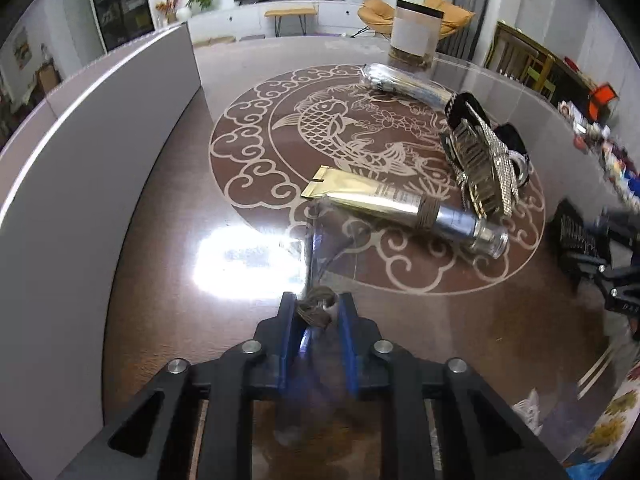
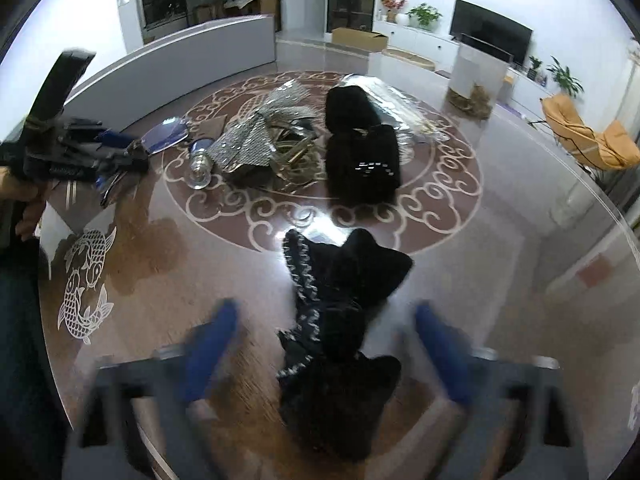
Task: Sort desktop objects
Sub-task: 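Carry the eyeglasses and the black glove over the white bin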
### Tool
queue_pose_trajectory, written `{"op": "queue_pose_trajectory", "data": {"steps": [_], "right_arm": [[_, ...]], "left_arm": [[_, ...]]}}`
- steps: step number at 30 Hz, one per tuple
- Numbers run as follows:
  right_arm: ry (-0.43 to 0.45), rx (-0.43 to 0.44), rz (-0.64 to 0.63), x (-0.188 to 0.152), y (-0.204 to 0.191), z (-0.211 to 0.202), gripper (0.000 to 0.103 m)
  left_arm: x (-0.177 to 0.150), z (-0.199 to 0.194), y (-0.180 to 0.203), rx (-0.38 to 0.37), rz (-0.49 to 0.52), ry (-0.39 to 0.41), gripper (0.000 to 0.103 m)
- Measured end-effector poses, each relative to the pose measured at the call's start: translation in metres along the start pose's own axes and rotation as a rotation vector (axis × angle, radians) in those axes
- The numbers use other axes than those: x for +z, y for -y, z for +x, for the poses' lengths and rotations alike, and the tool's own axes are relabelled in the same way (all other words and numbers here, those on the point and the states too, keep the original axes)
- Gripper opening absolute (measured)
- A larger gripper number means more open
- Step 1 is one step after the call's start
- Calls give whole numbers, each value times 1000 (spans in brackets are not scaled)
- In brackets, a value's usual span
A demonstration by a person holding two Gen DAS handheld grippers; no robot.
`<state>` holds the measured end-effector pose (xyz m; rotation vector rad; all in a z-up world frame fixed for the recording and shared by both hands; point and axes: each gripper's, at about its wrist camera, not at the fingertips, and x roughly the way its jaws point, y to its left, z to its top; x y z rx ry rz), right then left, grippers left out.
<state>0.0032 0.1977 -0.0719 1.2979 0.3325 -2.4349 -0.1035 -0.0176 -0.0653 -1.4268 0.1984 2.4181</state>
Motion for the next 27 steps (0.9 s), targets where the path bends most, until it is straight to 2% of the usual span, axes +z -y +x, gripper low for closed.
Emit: {"op": "queue_pose_trajectory", "data": {"steps": [1,2,4,8,12,15,19,24,27], "right_arm": [[-12,21,9,1,0,0,35],[-14,41,30,2,1,-2,35],[-17,15,36,1,-2,-5,34],[22,60,89,-2,-4,-30,34],[23,88,99,3,-11,-47,34],[44,117,91,20,-19,-60,34],[103,177,25,69,-49,-78,34],[185,269,-87,151,-103,-82,34],[231,350,-133,211,-148,-74,34]], "left_arm": [[-1,-3,0,-8,-9,7,19],[-2,-5,0,-11,-12,13,19],[-6,-15,1,-25,-28,29,19],[-13,-38,1,-67,-78,66,19],[-14,-75,-5,-99,-126,124,19],[-10,-109,-20,-107,-154,172,19],[-4,-155,-65,-84,-213,219,19],[-3,-195,-148,43,-317,237,19],[-10,-203,-202,106,-403,221,19]]}}
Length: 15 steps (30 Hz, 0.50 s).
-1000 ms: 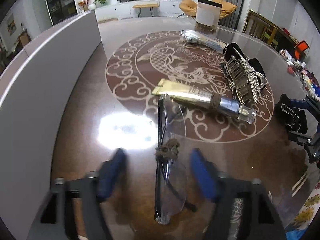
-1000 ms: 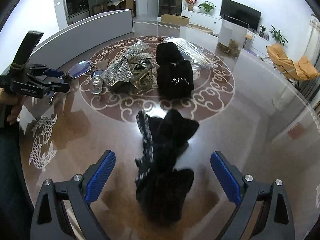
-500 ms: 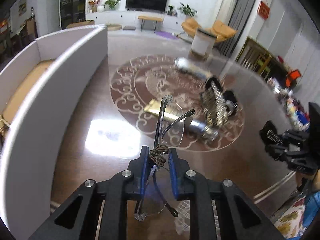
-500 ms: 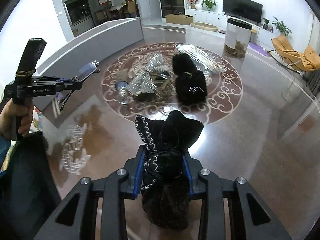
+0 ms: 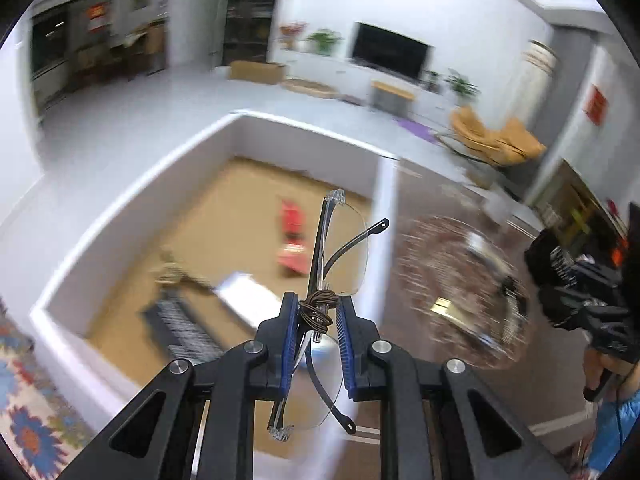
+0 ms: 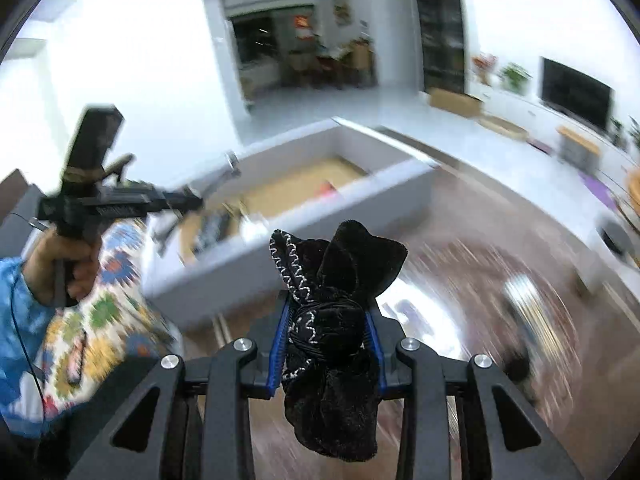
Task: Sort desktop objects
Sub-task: 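Carry the eyeglasses and the black glove over the white bin, then open both tools to drop the eyeglasses and glove into the bin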
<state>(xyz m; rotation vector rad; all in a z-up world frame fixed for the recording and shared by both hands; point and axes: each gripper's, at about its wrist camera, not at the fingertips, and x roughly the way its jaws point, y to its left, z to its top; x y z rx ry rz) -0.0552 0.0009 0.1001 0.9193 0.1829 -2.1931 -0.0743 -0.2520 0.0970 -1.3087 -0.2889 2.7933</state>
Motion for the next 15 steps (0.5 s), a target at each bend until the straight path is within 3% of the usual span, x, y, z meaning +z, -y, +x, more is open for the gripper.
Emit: {"op": "queue_pose_trajectory", "data": {"steps": [3,7,10,15], "right_arm": [[20,85,-18,53,-29,46,34],[-15,171,-14,98,-60,121,34],[-107,193,-22,109,-81,187,34],[-213,182,-69,99,-106,250,37]], "left_arm": [[11,10,-41,64,-54,-17,19],[16,37,-83,100,-126,-61,19],[11,63,-102,131,-148,-118,19],[0,89,-115,180,-136,-193,21]]}}
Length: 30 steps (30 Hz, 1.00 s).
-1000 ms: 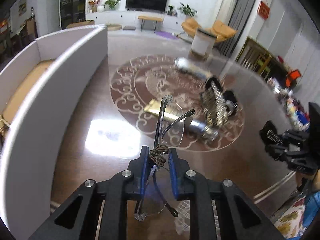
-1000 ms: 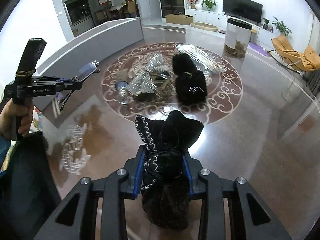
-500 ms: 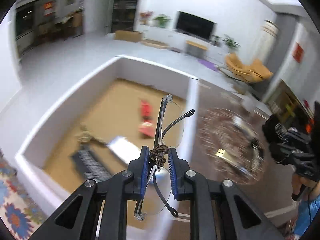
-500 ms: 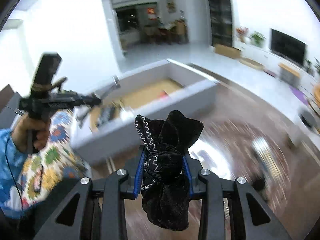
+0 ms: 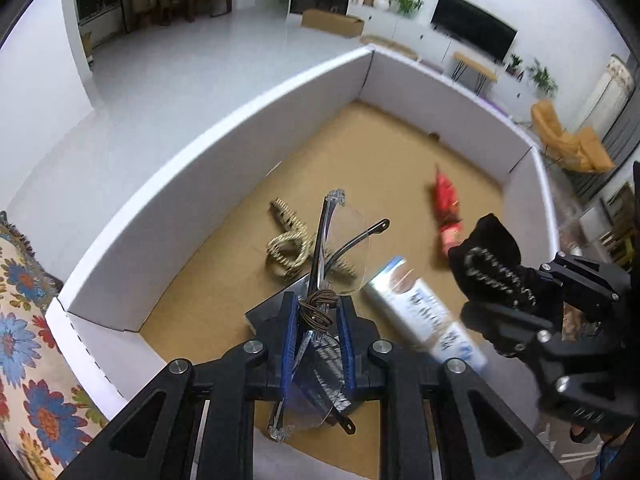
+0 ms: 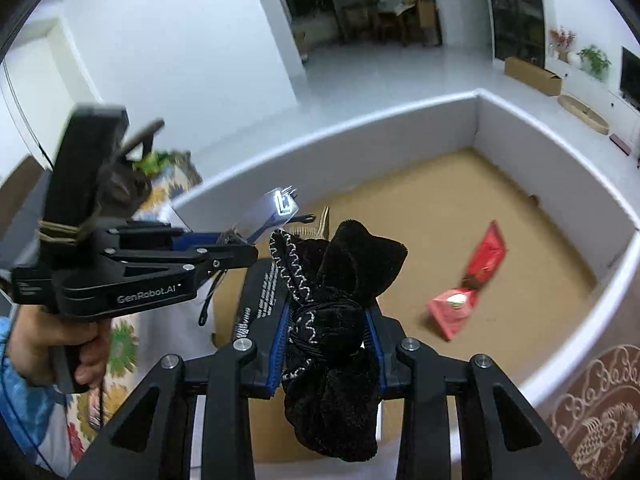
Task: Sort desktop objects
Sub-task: 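Open both tools to drop the eyeglasses and glove into the bin, then swing both tools back from the bin to the table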
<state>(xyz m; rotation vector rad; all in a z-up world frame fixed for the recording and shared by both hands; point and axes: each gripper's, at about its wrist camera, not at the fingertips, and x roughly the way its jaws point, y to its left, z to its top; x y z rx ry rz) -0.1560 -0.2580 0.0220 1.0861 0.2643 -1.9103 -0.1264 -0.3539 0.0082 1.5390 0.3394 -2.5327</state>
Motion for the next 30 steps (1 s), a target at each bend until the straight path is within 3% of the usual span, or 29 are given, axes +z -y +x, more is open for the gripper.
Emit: {"op": "queue_pose_trajectory", "data": {"steps": [2,3,4,5,8,11,14,16,18,23,27,30], "right_arm": [[-45,-29,-17,1,-5,18,43],[-59,-43,-21,0,-7,23,60],[-61,-59,-30,1,-9,28,82],[-53,-66,-35,-8,-7,24,87],[-19,-84,-48,-13,-6,15,89],[47,-133,-39,-23,4,-13,89],[134,-201,-19,-50,13,-63,93],[184,-274,5,-82,25,-106,101],[212,-340,26,-116,40,-141,103],[162,-553,153,-234,84,-219,103],[71,-623,331,-325,117,-249,103],[41,-632,422,-370,134,-256,103]], "left_arm": [[-1,9,-3,27,-16,-21,26],[-2,12,-6,40,-26,-24,42],[-2,12,-8,49,-31,-21,65],[-3,12,-11,65,-35,-5,72],[-9,-7,-5,107,-25,79,74],[-17,-41,16,89,7,173,74],[-30,-80,64,12,84,253,75],[-43,-99,96,-53,141,270,86],[-68,-114,141,-137,227,275,90],[-122,-99,228,-283,381,166,91],[-166,-40,280,-276,476,39,91],[-184,2,305,-252,506,-56,91]]}}
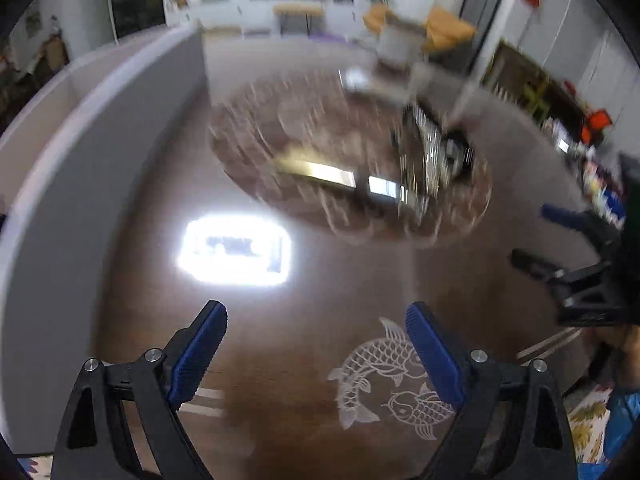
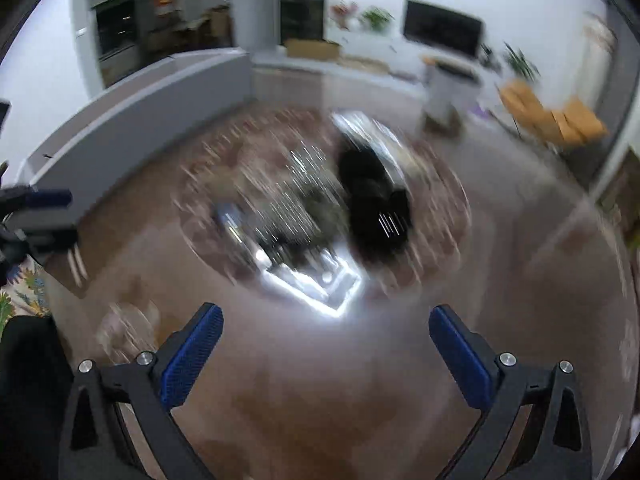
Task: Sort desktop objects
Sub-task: 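Swing both tools back from the bin to the table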
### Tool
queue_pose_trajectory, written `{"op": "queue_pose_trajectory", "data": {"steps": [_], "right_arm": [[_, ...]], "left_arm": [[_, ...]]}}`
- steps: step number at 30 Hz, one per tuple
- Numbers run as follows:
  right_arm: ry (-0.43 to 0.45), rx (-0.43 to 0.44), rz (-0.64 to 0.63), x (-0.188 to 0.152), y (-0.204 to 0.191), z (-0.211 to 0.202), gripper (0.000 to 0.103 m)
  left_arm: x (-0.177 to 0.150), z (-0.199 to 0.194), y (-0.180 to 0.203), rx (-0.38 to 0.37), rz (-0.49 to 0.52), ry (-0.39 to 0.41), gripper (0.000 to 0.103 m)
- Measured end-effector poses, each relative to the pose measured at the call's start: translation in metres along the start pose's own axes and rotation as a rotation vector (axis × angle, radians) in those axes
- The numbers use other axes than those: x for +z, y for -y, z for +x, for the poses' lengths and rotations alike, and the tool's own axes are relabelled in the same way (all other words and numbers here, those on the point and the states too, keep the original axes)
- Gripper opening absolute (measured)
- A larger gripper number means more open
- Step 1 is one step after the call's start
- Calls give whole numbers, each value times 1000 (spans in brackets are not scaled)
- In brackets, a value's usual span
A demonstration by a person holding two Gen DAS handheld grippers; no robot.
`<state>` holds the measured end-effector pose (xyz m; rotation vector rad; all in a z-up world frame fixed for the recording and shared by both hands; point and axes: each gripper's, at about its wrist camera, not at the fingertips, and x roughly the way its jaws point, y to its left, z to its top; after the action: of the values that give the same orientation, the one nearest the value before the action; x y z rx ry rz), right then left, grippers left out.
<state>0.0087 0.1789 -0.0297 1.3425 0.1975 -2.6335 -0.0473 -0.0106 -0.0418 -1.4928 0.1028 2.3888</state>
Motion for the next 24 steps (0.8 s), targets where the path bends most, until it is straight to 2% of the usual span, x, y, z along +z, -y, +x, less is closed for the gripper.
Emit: {"op": "queue_pose_trajectory", "data": {"steps": [3,6,9,11,15,19,24], "right_arm": [[-44,-17,55,-20,13,12,103],[-50,-14,79,-27,9,27,103],[-52,-23,81,-26,6,41,103],[-54,-28,82,-22,3,52,103],[-51,-31,93,-20,1,57,103],[-30,-44,111,-17,5,59,103],[-9,-59,124,-10,6,63,103]], "left_arm": [[-4,24,12,41,21,-58,91],[3,26,15,30,-3,-17,91],[10,40,16,41,-9,-18,91],[13,45,23,83,19,11,91],[16,52,28,104,39,57,102],[25,61,28,112,25,118,103],[45,70,27,114,24,128,103]]}}
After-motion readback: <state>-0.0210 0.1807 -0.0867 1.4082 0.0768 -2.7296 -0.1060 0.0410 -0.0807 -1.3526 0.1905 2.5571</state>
